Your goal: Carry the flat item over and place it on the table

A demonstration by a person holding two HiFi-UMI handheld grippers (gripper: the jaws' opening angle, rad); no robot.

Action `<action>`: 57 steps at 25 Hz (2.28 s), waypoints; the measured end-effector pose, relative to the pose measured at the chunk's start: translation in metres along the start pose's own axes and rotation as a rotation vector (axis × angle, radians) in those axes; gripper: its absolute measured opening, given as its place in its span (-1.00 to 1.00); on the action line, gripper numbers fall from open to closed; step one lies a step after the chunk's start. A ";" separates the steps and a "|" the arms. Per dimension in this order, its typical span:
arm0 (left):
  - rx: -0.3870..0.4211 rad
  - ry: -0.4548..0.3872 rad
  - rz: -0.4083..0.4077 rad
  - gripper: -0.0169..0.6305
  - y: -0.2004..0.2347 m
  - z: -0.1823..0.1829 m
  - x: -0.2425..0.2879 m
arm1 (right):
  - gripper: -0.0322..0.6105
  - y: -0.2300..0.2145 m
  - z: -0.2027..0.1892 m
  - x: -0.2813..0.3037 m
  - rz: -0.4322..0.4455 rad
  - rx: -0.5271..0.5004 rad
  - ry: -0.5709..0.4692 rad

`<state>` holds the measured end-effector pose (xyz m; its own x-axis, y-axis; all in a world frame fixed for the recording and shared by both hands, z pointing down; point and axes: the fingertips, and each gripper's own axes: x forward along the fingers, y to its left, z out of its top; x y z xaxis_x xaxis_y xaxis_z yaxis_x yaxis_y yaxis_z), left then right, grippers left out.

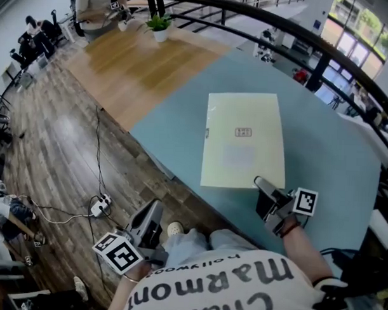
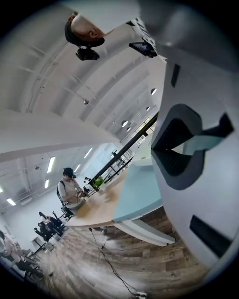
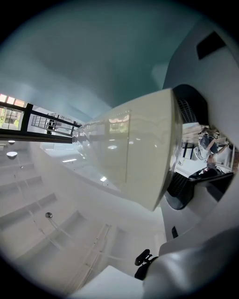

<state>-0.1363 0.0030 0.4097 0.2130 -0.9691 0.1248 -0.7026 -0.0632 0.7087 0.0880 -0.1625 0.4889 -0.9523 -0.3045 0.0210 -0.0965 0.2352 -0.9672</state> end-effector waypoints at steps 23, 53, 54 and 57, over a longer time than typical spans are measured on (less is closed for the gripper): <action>0.027 0.223 -0.222 -0.94 0.088 0.117 0.051 | 0.03 0.021 -0.023 0.084 -0.067 0.013 -0.310; 0.015 0.217 -0.183 -0.94 0.096 0.139 0.124 | 0.04 -0.010 0.045 0.101 -0.144 0.094 -0.325; 0.009 0.215 -0.176 -0.94 0.099 0.139 0.125 | 0.04 -0.011 0.048 0.102 -0.143 0.096 -0.324; -0.004 0.215 -0.165 -0.94 0.101 0.134 0.129 | 0.04 -0.014 0.053 0.104 -0.137 0.094 -0.312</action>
<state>-0.2709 -0.1602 0.4040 0.4641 -0.8728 0.1512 -0.6436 -0.2150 0.7345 0.0059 -0.2464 0.4912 -0.7965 -0.5983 0.0880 -0.1768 0.0912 -0.9800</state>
